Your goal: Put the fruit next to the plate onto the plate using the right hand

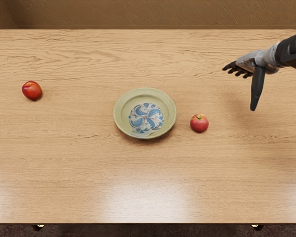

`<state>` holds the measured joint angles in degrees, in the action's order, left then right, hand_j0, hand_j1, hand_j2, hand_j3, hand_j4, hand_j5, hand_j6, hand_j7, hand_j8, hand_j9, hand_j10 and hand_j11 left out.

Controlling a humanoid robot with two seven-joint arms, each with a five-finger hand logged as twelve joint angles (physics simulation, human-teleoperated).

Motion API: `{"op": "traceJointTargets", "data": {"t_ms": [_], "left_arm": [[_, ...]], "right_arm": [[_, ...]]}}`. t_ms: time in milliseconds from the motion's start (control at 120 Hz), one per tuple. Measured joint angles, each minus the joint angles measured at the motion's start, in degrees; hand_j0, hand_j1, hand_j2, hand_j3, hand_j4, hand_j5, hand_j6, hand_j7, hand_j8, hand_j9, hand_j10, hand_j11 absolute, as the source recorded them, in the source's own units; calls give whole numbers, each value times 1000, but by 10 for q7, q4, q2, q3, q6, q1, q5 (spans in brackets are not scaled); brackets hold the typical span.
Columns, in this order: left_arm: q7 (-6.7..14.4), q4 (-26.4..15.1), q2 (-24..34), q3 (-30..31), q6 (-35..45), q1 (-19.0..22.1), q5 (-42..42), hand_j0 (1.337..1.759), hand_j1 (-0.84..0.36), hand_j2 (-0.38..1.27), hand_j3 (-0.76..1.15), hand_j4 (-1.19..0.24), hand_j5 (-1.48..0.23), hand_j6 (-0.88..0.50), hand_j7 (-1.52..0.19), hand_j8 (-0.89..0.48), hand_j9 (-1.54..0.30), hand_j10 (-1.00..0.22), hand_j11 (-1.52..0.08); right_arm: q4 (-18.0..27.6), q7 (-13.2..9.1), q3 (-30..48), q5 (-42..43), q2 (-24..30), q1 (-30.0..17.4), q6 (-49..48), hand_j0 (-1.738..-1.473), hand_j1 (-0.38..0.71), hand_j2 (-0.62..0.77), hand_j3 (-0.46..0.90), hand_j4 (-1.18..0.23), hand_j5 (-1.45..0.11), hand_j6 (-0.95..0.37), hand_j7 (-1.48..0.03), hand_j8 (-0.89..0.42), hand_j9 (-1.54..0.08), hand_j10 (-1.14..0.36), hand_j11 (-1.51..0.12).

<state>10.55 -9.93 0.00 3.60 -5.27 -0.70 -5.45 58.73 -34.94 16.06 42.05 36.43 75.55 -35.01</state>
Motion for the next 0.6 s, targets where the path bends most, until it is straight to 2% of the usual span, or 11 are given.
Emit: {"op": "traceJointTargets", "data": {"t_ms": [258, 317, 483, 600], "left_arm": [[0, 0, 0, 0, 0, 0, 0, 1658, 349, 0, 0, 0, 0, 0, 0, 0, 0, 0, 0], [0, 0, 0, 0, 0, 0, 0, 1658, 349, 0, 0, 0, 0, 0, 0, 0, 0, 0, 0], [0, 0, 0, 0, 0, 0, 0, 1658, 349, 0, 0, 0, 0, 0, 0, 0, 0, 0, 0], [0, 0, 0, 0, 0, 0, 0, 1658, 349, 0, 0, 0, 0, 0, 0, 0, 0, 0, 0]], "right_arm": [[14, -1, 1, -2, -5, 15, 0, -1658, -349, 0, 0, -3, 0, -4, 0, -3, 0, -2, 0], [39, -1, 4, -8, -5, 21, 0, -1658, -349, 0, 0, -3, 0, -4, 0, -3, 0, -2, 0], [101, -1, 5, -100, -3, 30, 0, -1658, -349, 0, 0, -3, 0, -4, 0, -3, 0, -2, 0], [155, -1, 3, -91, 0, 31, 0, -1658, -349, 0, 0, -3, 0, -4, 0, -3, 0, -2, 0]]}}
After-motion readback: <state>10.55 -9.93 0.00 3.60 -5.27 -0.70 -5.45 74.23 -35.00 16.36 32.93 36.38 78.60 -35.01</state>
